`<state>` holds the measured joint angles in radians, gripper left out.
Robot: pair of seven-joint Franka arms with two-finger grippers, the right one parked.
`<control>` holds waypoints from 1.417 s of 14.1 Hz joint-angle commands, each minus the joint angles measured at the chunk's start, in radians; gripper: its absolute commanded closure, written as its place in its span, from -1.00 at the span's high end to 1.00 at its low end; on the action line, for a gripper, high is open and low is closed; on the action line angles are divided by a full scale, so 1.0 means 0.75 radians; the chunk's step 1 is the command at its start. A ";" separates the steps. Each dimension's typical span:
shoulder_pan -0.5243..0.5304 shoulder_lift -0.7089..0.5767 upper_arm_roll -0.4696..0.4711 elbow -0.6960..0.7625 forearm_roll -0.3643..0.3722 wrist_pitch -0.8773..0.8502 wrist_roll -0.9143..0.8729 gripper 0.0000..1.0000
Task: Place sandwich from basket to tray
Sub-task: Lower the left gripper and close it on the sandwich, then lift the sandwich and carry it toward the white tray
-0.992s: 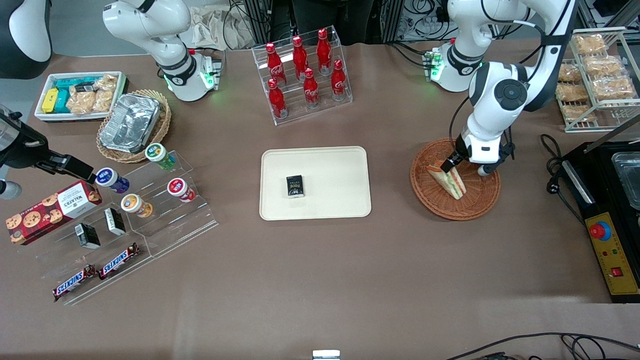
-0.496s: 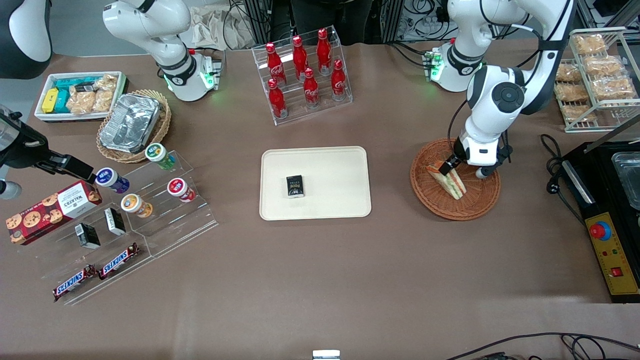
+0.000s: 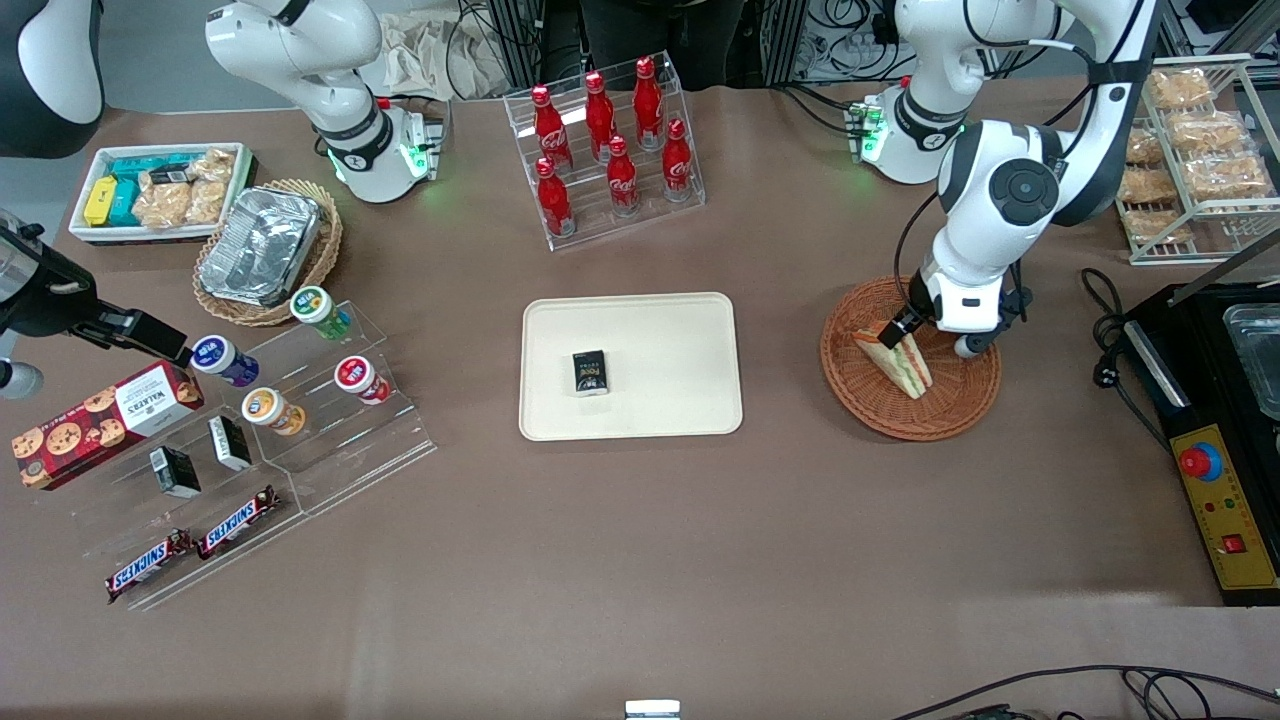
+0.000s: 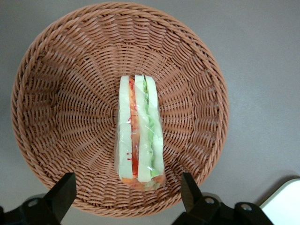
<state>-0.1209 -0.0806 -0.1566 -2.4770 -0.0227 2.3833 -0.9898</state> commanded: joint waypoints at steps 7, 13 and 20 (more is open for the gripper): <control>-0.019 0.185 -0.004 -0.019 0.008 0.178 -0.008 0.97; -0.011 0.206 -0.002 -0.021 0.010 0.205 0.011 -0.08; -0.015 0.040 -0.002 0.054 0.010 -0.019 0.027 -1.00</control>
<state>-0.1285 0.0406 -0.1584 -2.4734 -0.0214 2.4870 -0.9789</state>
